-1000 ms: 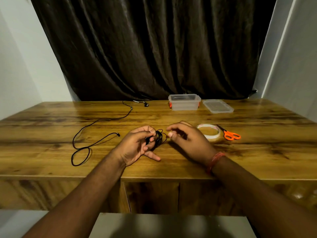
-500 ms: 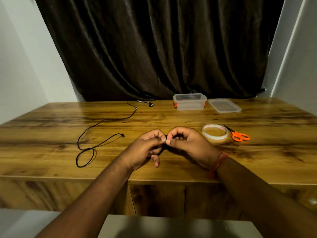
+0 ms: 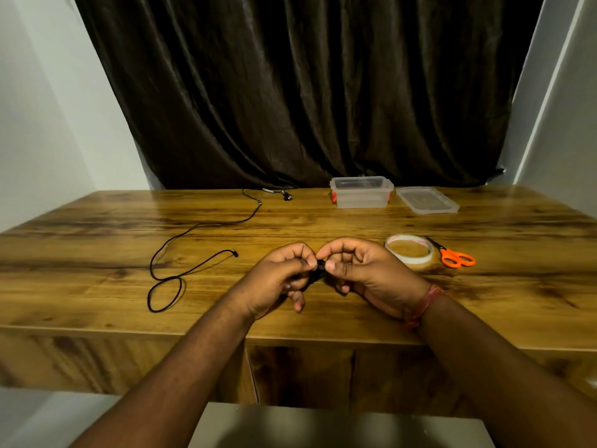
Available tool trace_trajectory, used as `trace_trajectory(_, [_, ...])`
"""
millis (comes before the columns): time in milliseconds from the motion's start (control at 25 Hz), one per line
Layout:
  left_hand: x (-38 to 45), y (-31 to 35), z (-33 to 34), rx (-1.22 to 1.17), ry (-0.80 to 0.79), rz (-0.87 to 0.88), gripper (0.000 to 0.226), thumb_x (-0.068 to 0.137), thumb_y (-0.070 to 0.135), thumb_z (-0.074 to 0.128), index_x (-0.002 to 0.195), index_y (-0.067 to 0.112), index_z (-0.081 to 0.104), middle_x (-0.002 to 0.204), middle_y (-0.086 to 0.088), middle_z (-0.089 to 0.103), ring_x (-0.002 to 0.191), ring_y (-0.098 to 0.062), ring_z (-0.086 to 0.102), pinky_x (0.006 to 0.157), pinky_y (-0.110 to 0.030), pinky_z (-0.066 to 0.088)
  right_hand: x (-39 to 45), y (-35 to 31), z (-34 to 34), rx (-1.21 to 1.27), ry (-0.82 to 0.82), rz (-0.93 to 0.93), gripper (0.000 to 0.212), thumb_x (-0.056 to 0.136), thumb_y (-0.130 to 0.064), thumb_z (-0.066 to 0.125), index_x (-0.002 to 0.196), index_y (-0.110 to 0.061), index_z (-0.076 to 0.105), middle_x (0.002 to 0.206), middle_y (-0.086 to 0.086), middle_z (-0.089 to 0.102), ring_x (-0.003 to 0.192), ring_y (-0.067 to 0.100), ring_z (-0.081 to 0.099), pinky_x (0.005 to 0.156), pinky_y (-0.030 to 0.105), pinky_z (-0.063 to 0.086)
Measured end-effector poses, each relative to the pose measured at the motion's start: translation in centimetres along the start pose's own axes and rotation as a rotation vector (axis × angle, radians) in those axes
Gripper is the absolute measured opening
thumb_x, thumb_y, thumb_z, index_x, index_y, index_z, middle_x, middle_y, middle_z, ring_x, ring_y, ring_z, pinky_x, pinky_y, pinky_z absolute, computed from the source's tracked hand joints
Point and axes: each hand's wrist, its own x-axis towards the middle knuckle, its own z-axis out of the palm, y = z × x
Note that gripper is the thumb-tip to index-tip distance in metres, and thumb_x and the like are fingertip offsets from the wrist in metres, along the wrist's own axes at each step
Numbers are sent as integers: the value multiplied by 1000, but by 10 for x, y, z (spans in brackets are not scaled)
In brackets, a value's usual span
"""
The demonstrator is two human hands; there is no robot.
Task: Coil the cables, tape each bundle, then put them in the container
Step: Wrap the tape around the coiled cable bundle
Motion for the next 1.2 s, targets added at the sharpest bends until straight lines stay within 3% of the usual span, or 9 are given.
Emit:
trace_trajectory(440, [1,0,-2,-1,-20,-36,4,84,16,54,82,13,57,53,2,26,40,-9,25,40,-23,42,-4,-5,1,9,97,103,15,78,-12,69,89,-2,64,68,4,58,57,12,51,51,23,48])
trace_trajectory(600, [2,3,-1,-38,-64,-54,18,92,26,52,89,8,57,62,2,42,44,-6,27,41,-23,39,-4,-6,-1,-6,204,33,6,90,-11,63,91,-6,62,65,5,56,46,12,46,44,26,45])
trace_trajectory(720, [2,4,1,-36,-39,-63,20,100,21,47,92,5,57,66,2,44,45,-6,27,41,-21,37,-2,-8,-3,57,306,-39,7,94,-12,58,93,-5,58,93,9,68,48,14,53,41,26,49])
trace_trajectory(840, [2,3,3,-4,-5,-72,23,103,12,39,92,6,58,65,3,44,44,-5,27,41,-21,35,0,-5,5,83,233,-4,10,95,-11,56,95,-1,53,118,12,67,61,21,66,50,32,58])
trace_trajectory(960, [2,3,4,34,14,-67,24,104,10,37,93,6,58,61,3,42,44,-5,26,40,-20,35,4,0,11,23,179,-12,7,96,-6,54,97,0,52,101,26,66,69,22,69,67,33,61])
trace_trajectory(1200, [2,4,4,55,10,-34,20,105,8,34,113,9,52,62,4,46,44,-6,26,40,-21,36,5,1,10,6,208,14,7,99,-5,47,97,0,52,83,22,63,72,21,69,73,31,59])
